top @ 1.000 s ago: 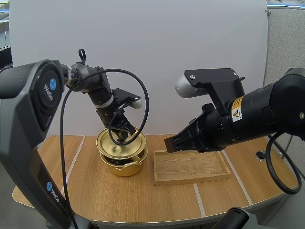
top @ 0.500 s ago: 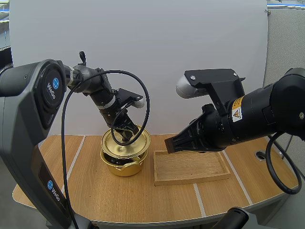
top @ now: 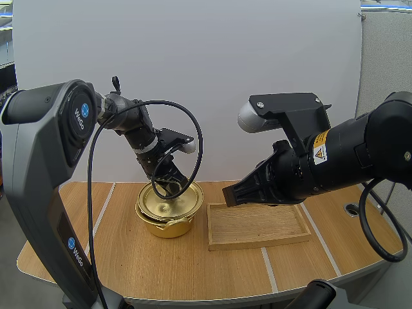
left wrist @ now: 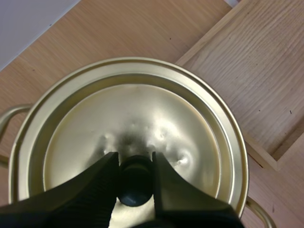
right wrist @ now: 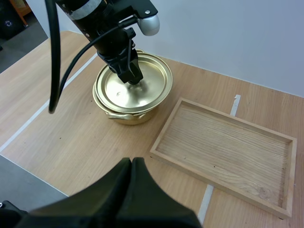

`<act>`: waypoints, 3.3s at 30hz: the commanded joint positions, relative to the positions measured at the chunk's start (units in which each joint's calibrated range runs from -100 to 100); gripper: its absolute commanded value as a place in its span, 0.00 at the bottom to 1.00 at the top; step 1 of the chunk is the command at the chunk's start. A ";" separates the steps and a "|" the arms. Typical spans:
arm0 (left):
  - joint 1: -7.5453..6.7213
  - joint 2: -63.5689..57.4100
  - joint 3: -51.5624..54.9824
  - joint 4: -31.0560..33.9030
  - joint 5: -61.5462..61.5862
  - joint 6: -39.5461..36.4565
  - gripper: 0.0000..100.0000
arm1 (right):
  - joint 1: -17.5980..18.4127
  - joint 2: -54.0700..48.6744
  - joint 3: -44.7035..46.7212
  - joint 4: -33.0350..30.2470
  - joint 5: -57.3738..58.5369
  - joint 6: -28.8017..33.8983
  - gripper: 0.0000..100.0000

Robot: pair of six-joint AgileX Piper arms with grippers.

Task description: Open the pot, put the grape inside, and close it

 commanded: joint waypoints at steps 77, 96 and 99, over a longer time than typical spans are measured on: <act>-0.15 -42.15 -37.91 7.88 20.96 -9.87 1.00 | -0.22 -0.71 0.14 -0.73 0.40 -0.06 0.00; -0.15 -70.14 -34.25 9.56 20.96 -18.33 0.00 | -6.92 -0.84 0.14 3.19 0.14 0.14 0.00; -0.15 -74.71 -28.49 9.56 20.96 -18.42 0.00 | -8.50 -1.94 0.14 3.32 -1.58 0.92 0.00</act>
